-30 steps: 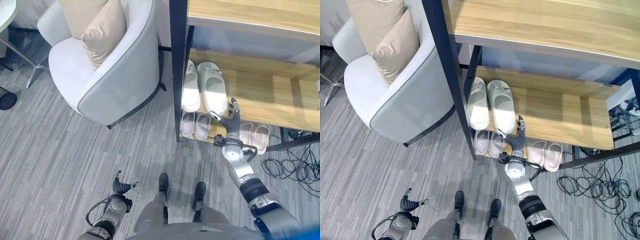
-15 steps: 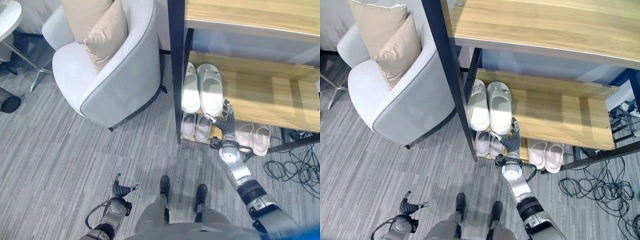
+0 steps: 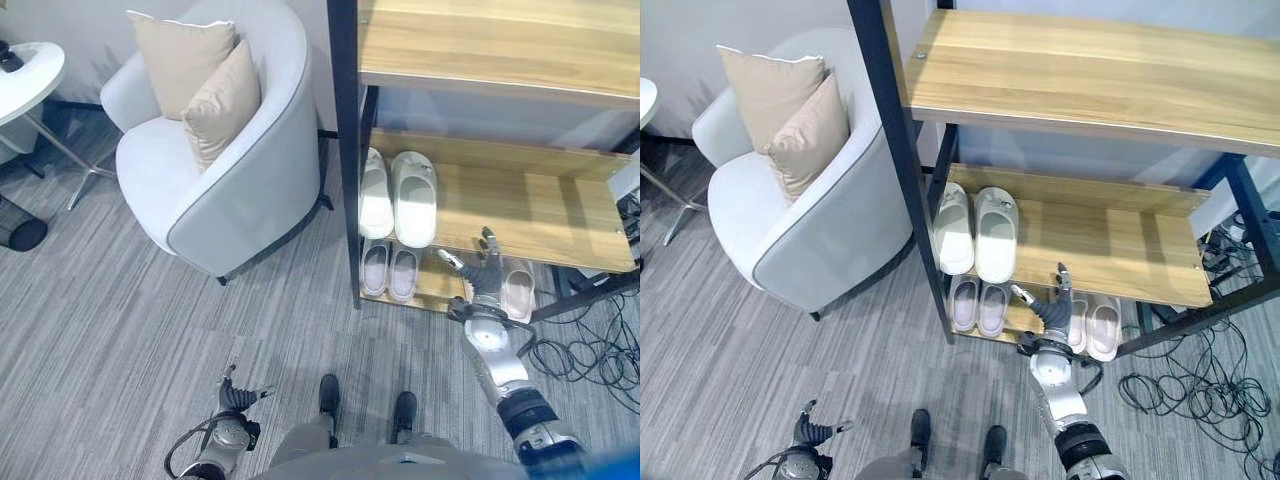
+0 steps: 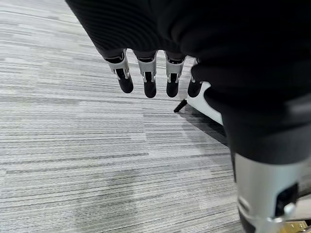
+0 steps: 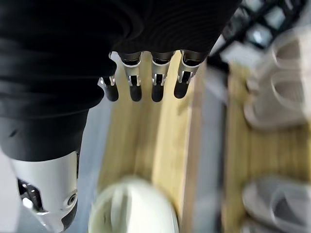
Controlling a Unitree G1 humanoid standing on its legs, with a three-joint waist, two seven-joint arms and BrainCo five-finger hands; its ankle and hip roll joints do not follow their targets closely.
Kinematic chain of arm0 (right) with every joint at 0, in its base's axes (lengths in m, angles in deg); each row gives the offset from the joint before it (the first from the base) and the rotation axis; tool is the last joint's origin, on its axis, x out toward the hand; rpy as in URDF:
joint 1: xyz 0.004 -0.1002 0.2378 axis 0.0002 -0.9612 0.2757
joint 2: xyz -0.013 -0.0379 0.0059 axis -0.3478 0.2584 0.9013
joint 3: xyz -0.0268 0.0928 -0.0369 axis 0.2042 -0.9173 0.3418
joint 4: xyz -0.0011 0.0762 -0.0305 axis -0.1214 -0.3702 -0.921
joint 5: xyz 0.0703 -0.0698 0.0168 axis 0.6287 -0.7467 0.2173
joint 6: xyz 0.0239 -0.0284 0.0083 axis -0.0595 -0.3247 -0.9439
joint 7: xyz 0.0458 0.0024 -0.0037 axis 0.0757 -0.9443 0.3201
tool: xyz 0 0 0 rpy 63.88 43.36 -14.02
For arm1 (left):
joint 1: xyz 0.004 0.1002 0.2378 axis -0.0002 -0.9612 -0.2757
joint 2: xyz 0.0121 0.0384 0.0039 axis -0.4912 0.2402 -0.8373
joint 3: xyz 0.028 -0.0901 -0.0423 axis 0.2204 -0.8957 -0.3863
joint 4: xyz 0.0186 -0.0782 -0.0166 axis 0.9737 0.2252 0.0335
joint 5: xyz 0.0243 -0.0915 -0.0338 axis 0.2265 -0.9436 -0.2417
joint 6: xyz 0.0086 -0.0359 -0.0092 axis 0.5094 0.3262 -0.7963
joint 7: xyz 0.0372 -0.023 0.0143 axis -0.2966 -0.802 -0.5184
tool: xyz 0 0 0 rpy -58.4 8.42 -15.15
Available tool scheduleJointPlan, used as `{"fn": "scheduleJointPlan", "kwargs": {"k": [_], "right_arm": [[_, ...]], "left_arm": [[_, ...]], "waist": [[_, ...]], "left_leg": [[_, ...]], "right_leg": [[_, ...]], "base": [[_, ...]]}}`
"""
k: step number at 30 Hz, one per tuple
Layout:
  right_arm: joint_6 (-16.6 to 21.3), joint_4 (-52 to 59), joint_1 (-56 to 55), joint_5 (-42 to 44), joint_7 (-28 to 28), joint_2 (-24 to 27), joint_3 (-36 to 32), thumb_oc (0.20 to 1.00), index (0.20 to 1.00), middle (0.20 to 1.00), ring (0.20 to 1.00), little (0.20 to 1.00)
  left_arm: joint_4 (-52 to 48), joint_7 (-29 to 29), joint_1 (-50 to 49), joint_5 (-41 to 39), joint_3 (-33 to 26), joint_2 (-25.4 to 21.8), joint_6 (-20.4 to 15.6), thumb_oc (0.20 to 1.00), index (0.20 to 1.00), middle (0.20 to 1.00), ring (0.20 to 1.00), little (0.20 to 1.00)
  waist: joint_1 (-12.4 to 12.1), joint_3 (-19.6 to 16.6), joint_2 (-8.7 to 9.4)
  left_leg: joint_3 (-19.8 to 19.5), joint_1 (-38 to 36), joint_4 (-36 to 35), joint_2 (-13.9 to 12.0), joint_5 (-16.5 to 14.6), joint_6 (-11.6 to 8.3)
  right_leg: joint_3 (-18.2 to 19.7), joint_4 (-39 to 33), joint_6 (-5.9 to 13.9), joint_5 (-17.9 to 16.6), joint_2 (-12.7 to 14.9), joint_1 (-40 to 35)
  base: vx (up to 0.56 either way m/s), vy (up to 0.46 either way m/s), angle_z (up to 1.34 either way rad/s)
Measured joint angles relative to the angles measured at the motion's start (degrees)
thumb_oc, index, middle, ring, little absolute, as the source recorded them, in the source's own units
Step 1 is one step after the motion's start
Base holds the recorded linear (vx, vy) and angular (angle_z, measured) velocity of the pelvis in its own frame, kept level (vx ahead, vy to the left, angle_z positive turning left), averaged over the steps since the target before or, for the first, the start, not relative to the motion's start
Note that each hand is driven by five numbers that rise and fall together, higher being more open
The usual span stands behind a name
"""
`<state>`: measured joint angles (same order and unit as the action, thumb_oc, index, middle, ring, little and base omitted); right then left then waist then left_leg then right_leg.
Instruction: Arrange the slippers neatly on the shoe rack.
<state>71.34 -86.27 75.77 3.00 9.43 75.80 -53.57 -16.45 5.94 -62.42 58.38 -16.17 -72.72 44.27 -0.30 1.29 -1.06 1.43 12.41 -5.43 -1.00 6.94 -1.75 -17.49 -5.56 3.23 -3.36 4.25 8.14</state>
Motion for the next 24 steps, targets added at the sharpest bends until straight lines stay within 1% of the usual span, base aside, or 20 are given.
{"fn": "scheduleJointPlan", "kwargs": {"k": [1,3,5,7,9,11,14,15,17,18,19,21,22,24], "right_arm": [[0.0,2.8,-2.9,-1.2,-0.6,0.9,-1.4,1.0,1.0,1.0,1.0,1.0],[0.0,3.2,-5.7,-2.8,-0.5,2.4,-1.3,1.0,1.0,1.0,1.0,1.0],[0.3,0.7,-10.4,-4.4,0.6,2.7,-1.3,1.0,1.0,1.0,1.0,1.0],[-0.4,-7.3,-13.6,-4.6,1.8,2.3,-1.1,1.0,1.0,1.0,1.0,1.0],[-1.4,-14.6,-14.4,-4.6,2.6,1.6,-1.2,1.0,1.0,1.0,1.0,1.0],[-1.9,-20.8,-14.9,-4.4,3.0,0.8,-1.6,1.0,1.0,1.0,1.0,1.0],[-2.4,-30.6,-14.5,-3.3,4.5,-0.5,-2.9,1.0,1.0,1.0,1.0,1.0],[-2.8,-39.6,-12.3,-1.5,5.4,-1.1,-3.6,1.0,1.0,1.0,1.0,1.0],[-3.7,-45.1,-11.4,-1.0,6.5,-1.4,-3.6,1.0,1.0,1.0,1.0,1.0],[-4.5,-51.8,-10.3,-0.9,8.1,-1.9,-3.7,1.0,1.0,1.0,1.0,1.0],[-5.7,-54.7,-10.6,-0.6,9.3,-2.2,-3.7,1.0,1.0,1.0,1.0,1.0],[-8.1,-57.1,-11.8,0.8,11.8,-2.2,-3.8,1.0,1.0,1.0,1.0,1.0],[-8.8,-57.3,-13.3,0.9,12.7,-2.3,-3.9,1.0,1.0,1.0,1.0,1.0],[-9.5,-57.2,-14.0,0.9,13.5,-2.3,-4.0,1.0,1.0,1.0,1.0,1.0]], "left_arm": [[0.2,0.0,-1.0,0.0,0.0,0.1,0.0,1.0,1.0,1.0,1.0,1.0],[0.6,0.1,-1.7,0.6,0.0,0.5,0.0,1.0,1.0,1.0,1.0,1.0],[1.5,0.4,-2.3,0.7,0.1,0.8,0.0,1.0,1.0,1.0,1.0,1.0],[1.8,0.9,-2.4,0.7,0.1,1.4,0.0,1.0,1.0,1.0,1.0,1.0],[2.8,2.5,-2.5,0.6,0.1,1.8,0.0,1.0,1.0,1.0,1.0,1.0],[4.1,3.5,-2.6,0.5,0.1,2.3,0.0,1.0,1.0,1.0,1.0,1.0],[6.2,5.4,-3.2,0.4,0.3,3.0,0.0,1.0,1.0,1.0,1.0,1.0],[7.5,6.3,-3.5,-0.1,0.3,3.0,0.0,1.0,1.0,1.0,1.0,1.0],[8.1,7.6,-3.6,-0.1,0.4,3.0,0.1,1.0,1.0,1.0,1.0,1.0],[8.9,8.4,-3.6,-0.2,0.4,3.0,0.1,1.0,1.0,1.0,1.0,1.0],[9.0,9.3,-3.7,-0.2,0.5,3.0,0.1,1.0,1.0,1.0,1.0,1.0],[9.0,10.5,-3.7,-0.2,0.5,3.0,0.3,1.0,1.0,1.0,1.0,1.0],[9.0,11.6,-3.5,-0.2,0.5,3.1,0.7,1.0,1.0,1.0,1.0,1.0],[8.9,11.7,-3.5,-0.2,0.5,3.1,1.0,1.0,1.0,1.0,1.0,1.0]], "waist": [[0.2,-0.2,0.23],[0.8,-1.1,0.56],[1.2,-1.8,1.07],[1.0,-2.6,1.26],[1.1,-2.5,1.29],[1.0,-3.0,1.24],[0.9,-3.0,1.2],[0.7,-3.2,1.2],[0.5,-3.3,0.97],[0.4,-3.4,0.88],[-0.4,-3.5,0.77],[-0.5,-3.5,0.55],[-0.3,-3.5,0.54],[-0.3,-3.6,0.42]], "left_leg": [[0.5,-1.2,-0.1,-0.1,-0.3,0.13],[1.1,-1.9,0.0,-0.1,-0.5,0.11],[1.3,-3.6,0.0,-0.1,-0.7,0.46],[1.2,-4.4,0.0,-0.1,-0.9,0.56],[1.3,-5.3,0.0,-0.1,-0.9,0.54],[1.3,-5.8,-0.2,-0.2,-1.4,0.08],[1.3,-6.4,-0.2,-0.2,-1.5,0.18],[1.3,-7.0,-0.2,-0.2,-1.6,0.31],[1.3,-7.4,-0.2,-0.2,-1.8,0.43],[1.3,-7.5,-0.2,-0.2,-1.8,0.51],[1.3,-7.5,-0.2,-0.2,-1.9,0.5],[1.0,-7.8,-0.1,-0.1,-1.9,0.59],[0.9,-8.6,-0.2,-0.1,-2.0,0.66],[0.8,-9.3,-0.2,-0.1,-2.5,0.63]], "right_leg": [[0.2,0.0,-0.01,0.2,0.0,-1.0],[1.0,0.0,-0.02,0.2,-0.1,-1.5],[1.0,0.0,0.23,0.7,-0.1,-3.1],[1.0,0.0,0.24,0.9,-0.1,-4.0],[1.0,0.0,0.23,1.0,-0.1,-4.7],[1.1,0.0,0.18,1.1,-0.1,-5.2],[1.3,0.0,0.23,1.0,-0.1,-5.6],[1.4,0.0,0.21,1.1,-0.1,-6.0],[1.5,0.0,-0.02,1.2,-0.1,-6.4],[1.5,0.0,-0.01,1.2,-0.1,-6.6],[1.5,0.0,0.02,1.3,-0.1,-6.7],[1.0,0.0,0.03,1.3,-0.1,-7.4],[0.9,0.0,-0.13,1.6,-0.1,-8.3],[1.0,0.0,-0.11,2.0,-0.1,-8.7]], "base": [[0.01,-0.042,-0.16],[0.0,-0.045,-0.14],[-0.02,-0.049,-0.03],[-0.04,-0.046,0.01],[-0.04,-0.036,-0.04],[-0.04,-0.025,-0.02],[-0.04,-0.027,-0.01],[-0.03,-0.017,-0.04],[0.0,0.0,0.0],[0.0,0.0,0.0],[0.0,0.0,0.0],[0.0,-0.006,0.08],[-0.02,-0.006,0.08],[0.0,0.0,0.0]]}}
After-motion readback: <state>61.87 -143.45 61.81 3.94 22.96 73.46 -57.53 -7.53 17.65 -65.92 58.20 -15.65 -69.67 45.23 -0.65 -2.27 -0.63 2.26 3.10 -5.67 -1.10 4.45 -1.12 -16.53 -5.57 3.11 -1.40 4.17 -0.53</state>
